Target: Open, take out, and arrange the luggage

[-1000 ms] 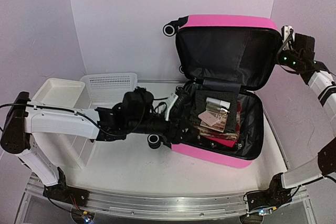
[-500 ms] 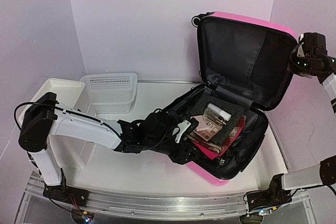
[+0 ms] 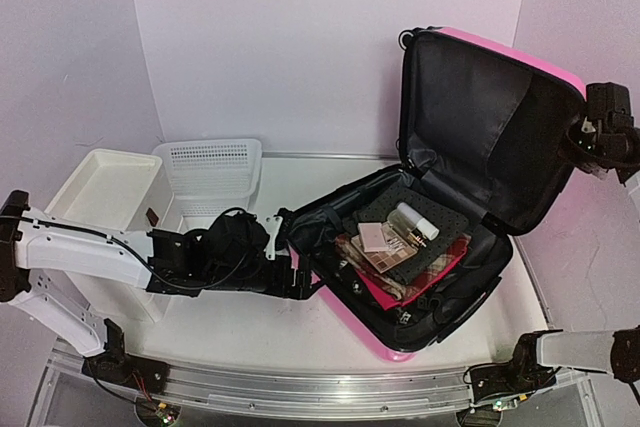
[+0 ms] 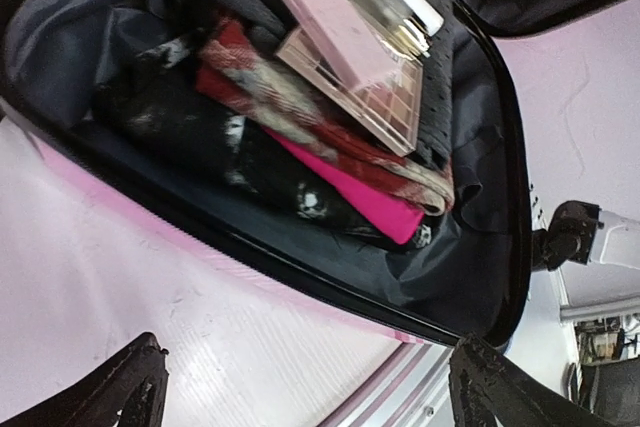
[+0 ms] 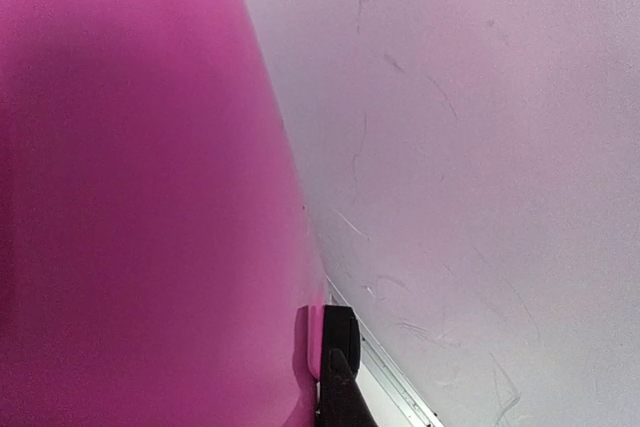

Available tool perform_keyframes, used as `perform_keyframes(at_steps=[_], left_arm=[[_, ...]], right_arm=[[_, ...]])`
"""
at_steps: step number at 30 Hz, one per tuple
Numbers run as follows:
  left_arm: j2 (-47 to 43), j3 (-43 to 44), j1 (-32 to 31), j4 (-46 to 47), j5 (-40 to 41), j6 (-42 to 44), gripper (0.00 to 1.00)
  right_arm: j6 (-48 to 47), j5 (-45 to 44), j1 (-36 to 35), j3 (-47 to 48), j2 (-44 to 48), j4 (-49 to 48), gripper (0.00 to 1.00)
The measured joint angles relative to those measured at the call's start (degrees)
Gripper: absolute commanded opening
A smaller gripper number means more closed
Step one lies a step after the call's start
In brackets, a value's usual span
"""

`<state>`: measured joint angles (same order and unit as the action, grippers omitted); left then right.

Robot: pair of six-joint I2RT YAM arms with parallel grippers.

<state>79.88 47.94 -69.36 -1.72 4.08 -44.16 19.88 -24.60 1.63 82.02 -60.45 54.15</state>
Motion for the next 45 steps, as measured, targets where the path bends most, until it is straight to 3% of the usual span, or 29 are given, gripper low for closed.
perform_keyframes(at_steps=[4,10,13,19,29,45], left_arm=[[0.5,-0.3,1.2,-0.9,0.5,-4.1,0.98],[11.1,6.0,2.9,-2.8,-3.2,-4.8,0.79],[17.2,12.4,4.4,-2.9,-5.7,-2.2,0.75],[27.2,24.8,9.2,-10.6,-10.1,2.9,0.73],[43.4,46.4,15.0,-12.6,-14.3,11.5,0.74],[53.7,60.7,20.4,-11.9,-14.2,20.4,0.72]], right_arm=[[2.5,-2.1,-0.1,-1.4,1.1,0.8,0.0],[4.3,-4.2,-0.3,-1.5,3.3,3.6,0.0],[4.8,-5.3,-0.4,-1.5,3.0,4.2,0.0],[6.7,-10.2,-0.4,-1.5,2.1,5.0,0.0],[11.5,-17.2,-0.3,-1.5,2.4,7.1,0.0],[19.7,-16.3,-0.2,-1.5,5.8,13.2,0.0]])
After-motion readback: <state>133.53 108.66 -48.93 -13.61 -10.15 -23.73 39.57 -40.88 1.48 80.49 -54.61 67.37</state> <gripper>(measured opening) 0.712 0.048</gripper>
